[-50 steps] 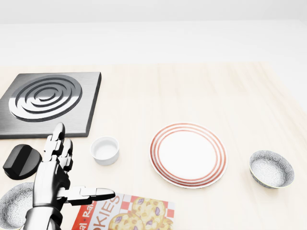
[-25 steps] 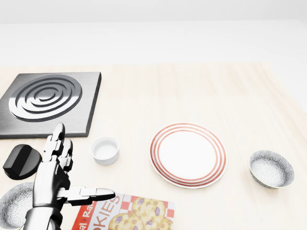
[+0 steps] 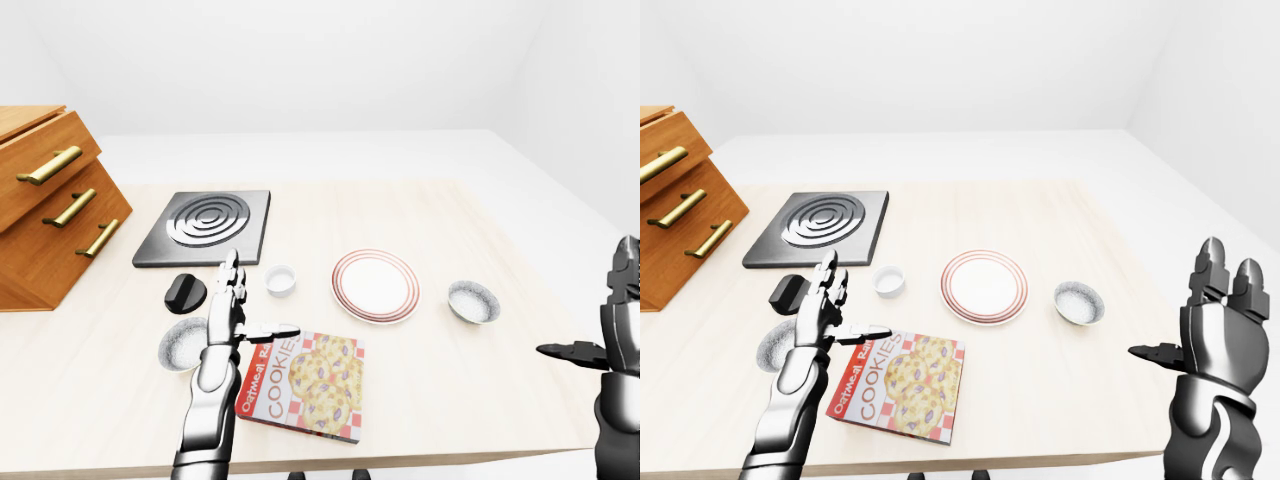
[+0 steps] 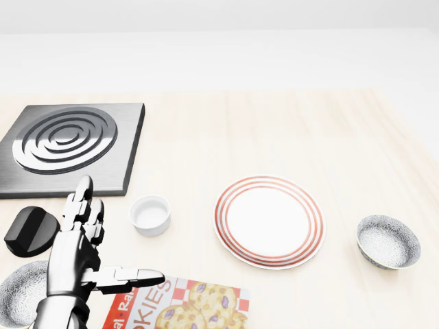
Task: Pick the akita bowl next to the plate and place it on the plate.
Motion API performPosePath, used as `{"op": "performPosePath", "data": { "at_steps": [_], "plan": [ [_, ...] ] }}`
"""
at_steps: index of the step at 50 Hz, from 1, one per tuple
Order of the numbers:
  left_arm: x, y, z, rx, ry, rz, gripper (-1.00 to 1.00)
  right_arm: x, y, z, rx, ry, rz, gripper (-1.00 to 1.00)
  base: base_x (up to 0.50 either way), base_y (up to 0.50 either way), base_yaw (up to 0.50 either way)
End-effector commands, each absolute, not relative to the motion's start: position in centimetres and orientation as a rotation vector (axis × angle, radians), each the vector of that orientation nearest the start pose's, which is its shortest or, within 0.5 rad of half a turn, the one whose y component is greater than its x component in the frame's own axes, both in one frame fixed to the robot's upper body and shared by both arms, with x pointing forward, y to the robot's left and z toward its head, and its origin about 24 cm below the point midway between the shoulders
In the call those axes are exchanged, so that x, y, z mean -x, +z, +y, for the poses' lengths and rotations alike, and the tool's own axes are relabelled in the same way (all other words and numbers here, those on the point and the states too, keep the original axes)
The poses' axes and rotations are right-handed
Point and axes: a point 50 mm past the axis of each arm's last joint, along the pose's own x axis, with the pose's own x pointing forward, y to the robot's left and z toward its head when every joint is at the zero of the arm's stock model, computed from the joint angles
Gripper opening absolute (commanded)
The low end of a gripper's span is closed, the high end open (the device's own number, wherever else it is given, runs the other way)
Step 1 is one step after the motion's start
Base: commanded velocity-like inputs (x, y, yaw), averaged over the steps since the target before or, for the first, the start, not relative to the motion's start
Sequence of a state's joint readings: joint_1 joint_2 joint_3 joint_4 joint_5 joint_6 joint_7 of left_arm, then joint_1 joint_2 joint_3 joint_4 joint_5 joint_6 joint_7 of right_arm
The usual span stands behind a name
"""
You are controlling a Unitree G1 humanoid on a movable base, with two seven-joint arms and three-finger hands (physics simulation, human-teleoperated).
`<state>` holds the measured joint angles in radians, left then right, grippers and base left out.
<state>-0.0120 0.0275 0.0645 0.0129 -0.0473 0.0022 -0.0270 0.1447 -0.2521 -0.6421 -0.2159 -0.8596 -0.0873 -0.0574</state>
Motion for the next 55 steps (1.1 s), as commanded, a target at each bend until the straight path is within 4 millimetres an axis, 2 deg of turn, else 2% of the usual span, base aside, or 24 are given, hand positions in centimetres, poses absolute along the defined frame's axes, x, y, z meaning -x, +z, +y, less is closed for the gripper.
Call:
{"op": "performPosePath", "data": {
  "at_steps": [1,9,18,43,52,55],
  "plan": [
    [-25.5,4.2,16.8,0.021,0.034,0.001,1.0,-18.1,10.5,-32.6,1.237,-0.661,0.038,1.0,0.0,0.0,0.0],
    [-25.6,4.1,16.8,0.022,0.034,0.002,1.0,-18.5,9.5,-32.3,1.248,-0.643,0.052,1.0,0.0,0.0,0.0],
    [-25.5,4.2,16.8,0.022,0.034,0.001,1.0,-18.9,7.4,-31.9,1.27,-0.607,0.09,1.0,0.0,0.0,0.0],
    [-25.5,4.2,16.8,0.021,0.033,0.001,1.0,-19.6,5.9,-31.5,1.3,-0.578,0.098,1.0,0.0,0.0,0.0],
    [-25.5,4.2,16.8,0.022,0.033,0.002,1.0,-20.2,5.9,-31.1,1.325,-0.595,0.053,1.0,0.0,0.0,0.0],
    [-25.6,4.1,16.8,0.022,0.033,0.002,1.0,-20.5,5.3,-30.8,1.343,-0.6,0.041,1.0,0.0,0.0,0.0]
  ]
}}
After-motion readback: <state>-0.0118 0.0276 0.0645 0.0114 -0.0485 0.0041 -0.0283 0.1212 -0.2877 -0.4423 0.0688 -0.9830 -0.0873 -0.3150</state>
